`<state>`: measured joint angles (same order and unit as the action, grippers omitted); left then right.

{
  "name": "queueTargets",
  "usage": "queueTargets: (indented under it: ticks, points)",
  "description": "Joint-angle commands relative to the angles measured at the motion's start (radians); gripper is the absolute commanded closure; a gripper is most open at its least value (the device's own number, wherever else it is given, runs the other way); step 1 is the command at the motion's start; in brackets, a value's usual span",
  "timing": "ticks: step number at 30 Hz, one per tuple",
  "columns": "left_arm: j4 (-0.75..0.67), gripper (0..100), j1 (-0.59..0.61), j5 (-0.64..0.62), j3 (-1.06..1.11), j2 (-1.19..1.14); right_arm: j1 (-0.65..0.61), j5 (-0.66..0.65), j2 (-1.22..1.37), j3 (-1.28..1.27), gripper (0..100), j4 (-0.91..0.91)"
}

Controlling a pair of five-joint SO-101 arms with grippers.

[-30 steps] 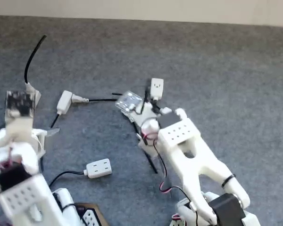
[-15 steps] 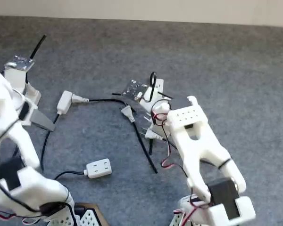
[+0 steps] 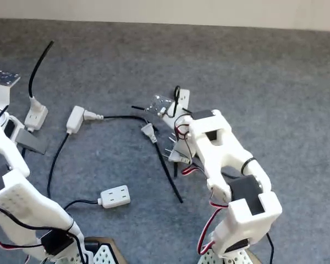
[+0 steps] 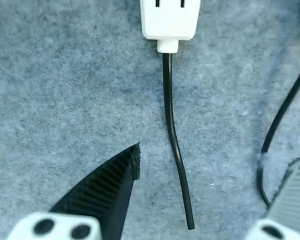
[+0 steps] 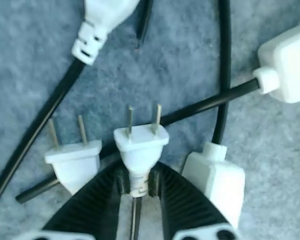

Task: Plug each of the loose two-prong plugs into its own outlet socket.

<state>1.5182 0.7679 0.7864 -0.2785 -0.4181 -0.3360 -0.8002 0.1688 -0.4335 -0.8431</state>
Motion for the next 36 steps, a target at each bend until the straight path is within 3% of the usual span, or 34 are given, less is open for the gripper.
queueTargets:
  ticks: [1,9,15,27,31,36]
  points:
    - [0.008,57,0.01,0.006,-0.051,0.001,0.022,-0.011,0.019,0.021,90.0,0.041]
    - [0.008,57,0.013,0.006,-0.051,0.001,0.05,-0.012,0.071,0.013,85.8,0.039]
    - [0.008,57,0.013,0.006,-0.051,0.001,0.067,-0.074,0.071,0.047,85.8,-0.082]
    - [0.009,57,0.013,0.003,-0.051,0.002,0.079,-0.075,0.077,0.047,85.8,-0.061]
    - [0.009,57,0.012,0.002,-0.051,0.002,0.077,-0.075,0.077,0.047,99.8,-0.031]
    - [0.008,58,0.007,0.002,-0.053,0.002,0.082,-0.034,0.074,0.045,99.2,0.005]
